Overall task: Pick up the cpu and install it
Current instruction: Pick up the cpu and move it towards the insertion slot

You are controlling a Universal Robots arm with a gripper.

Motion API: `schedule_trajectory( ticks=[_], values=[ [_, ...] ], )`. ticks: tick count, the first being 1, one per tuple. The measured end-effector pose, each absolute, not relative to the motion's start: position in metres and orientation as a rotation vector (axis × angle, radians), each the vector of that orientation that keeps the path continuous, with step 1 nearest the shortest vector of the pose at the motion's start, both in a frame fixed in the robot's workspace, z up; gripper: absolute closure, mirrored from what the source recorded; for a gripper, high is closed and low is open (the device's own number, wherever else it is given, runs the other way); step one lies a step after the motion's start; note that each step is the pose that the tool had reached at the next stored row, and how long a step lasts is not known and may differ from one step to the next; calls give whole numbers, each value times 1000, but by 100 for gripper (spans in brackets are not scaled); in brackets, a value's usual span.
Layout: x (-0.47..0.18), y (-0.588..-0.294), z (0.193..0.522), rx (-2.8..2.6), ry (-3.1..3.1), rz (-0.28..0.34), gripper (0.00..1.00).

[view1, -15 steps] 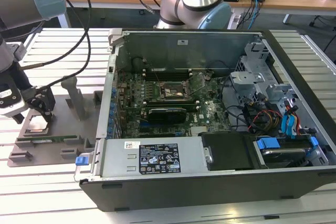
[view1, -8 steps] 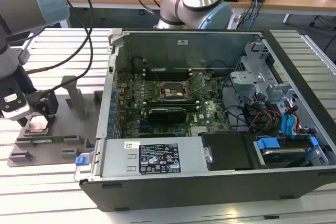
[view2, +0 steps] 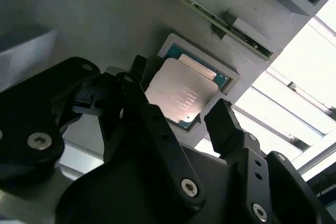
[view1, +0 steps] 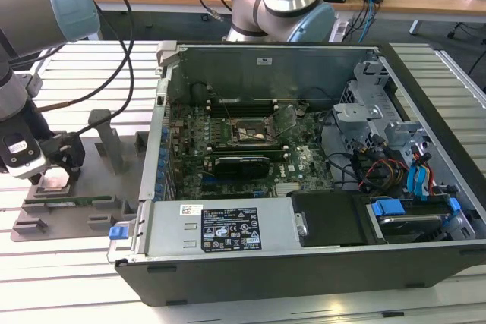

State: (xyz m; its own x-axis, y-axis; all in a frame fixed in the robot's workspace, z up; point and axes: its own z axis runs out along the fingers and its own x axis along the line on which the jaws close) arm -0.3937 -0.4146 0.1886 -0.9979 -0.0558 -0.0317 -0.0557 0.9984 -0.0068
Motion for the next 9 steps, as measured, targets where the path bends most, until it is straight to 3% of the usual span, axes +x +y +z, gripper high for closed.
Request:
schedule_trajectory(
  ticks=[6, 9],
  values=[
    [-394, -415, 188, -87, 3108, -7, 28],
    [-394, -415, 188, -87, 3108, -5, 45]
  ],
)
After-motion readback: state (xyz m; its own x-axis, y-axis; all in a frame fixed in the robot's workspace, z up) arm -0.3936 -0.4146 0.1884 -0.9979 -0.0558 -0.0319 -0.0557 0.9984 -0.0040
